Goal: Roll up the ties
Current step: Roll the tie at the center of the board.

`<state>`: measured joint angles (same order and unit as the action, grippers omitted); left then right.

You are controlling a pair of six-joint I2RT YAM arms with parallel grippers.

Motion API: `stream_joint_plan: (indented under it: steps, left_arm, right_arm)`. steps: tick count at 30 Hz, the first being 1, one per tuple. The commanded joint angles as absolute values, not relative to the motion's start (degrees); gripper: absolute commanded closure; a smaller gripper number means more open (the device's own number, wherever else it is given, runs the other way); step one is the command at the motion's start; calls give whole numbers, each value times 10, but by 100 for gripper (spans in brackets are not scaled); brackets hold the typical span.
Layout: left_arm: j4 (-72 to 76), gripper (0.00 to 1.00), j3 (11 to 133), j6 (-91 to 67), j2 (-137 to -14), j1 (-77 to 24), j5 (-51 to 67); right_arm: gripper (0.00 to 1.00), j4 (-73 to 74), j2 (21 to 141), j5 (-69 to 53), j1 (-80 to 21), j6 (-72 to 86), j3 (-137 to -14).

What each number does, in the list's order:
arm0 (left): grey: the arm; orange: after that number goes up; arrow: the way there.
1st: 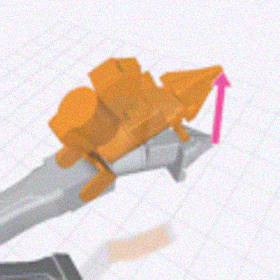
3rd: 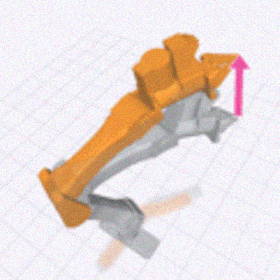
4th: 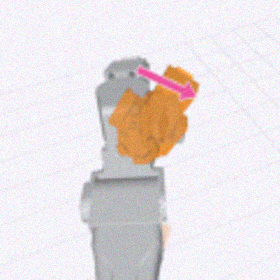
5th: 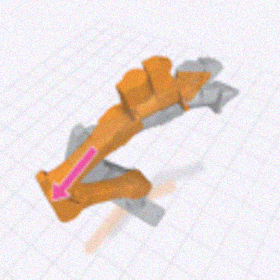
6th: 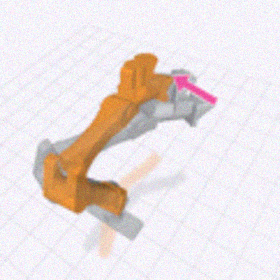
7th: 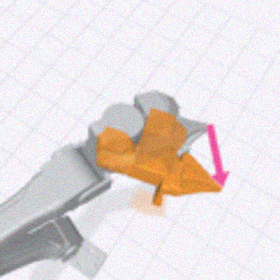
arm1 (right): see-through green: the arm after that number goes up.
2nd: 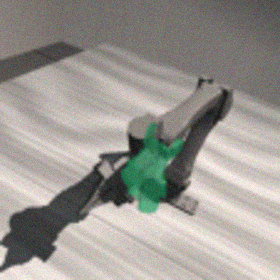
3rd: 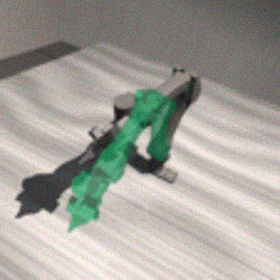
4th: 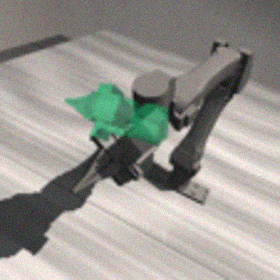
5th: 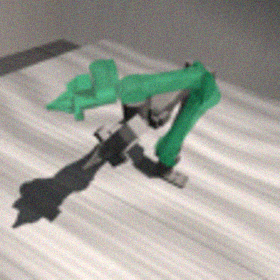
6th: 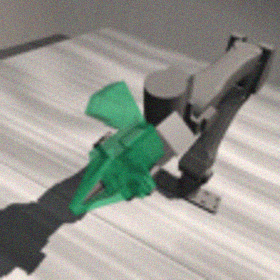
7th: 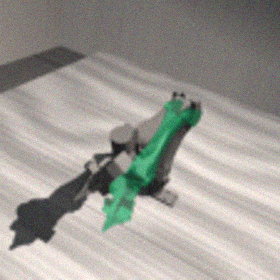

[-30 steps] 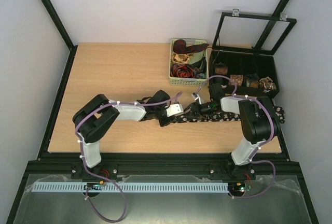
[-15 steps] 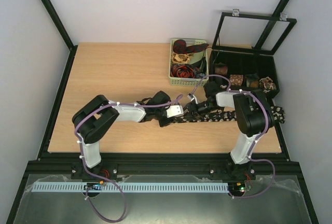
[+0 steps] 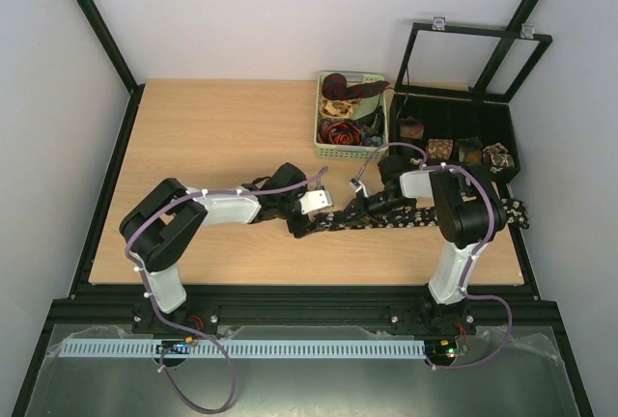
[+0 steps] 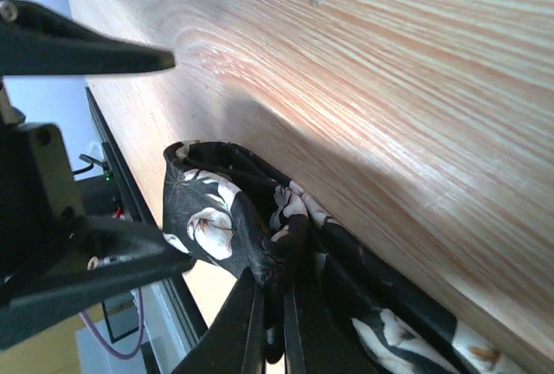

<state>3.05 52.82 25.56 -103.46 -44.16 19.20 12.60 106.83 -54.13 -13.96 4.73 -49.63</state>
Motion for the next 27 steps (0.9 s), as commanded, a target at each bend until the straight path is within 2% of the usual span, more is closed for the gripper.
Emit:
stream_joint_plan:
  steps: [1,9,11,14,16,17,19,21,24,27]
  left_arm:
    - [-1,20,537,266,-1024,-452,248]
    - [-5,23,595,219,-1107,-467,234]
    - [-8,31,601,221,-1117,-469,210]
    - [-11,53,588,246,-1114,-463,171]
    - [-10,60,572,266,-1103,-451,169]
    - [-12,62,566,276,-1098,-447,170]
    - [-20,64,559,305,-1093,-445,173]
    - [-21,64,557,311,-1092,-446,172]
    - [-26,64,565,305,-1098,-449,175]
    - [-22,64,562,299,-1099,-449,175]
  right_arm:
    - [99,138,1084,-544,-143,54,-501]
    - [99,135,1084,-545,-146,61,-501]
    - [98,135,1085,-547,-146,62,-502]
    - [97,139,1085,-552,-145,61,-510]
    - [92,153,1084,-557,-145,52,-520]
    - [86,162,1084,-561,-146,50,-526]
    - [72,165,1082,-569,-146,52,-533]
    - [65,154,1082,-578,-146,68,-538]
    - [66,134,1086,-585,-148,92,-542]
    - [74,145,1091,-583,-156,82,-544]
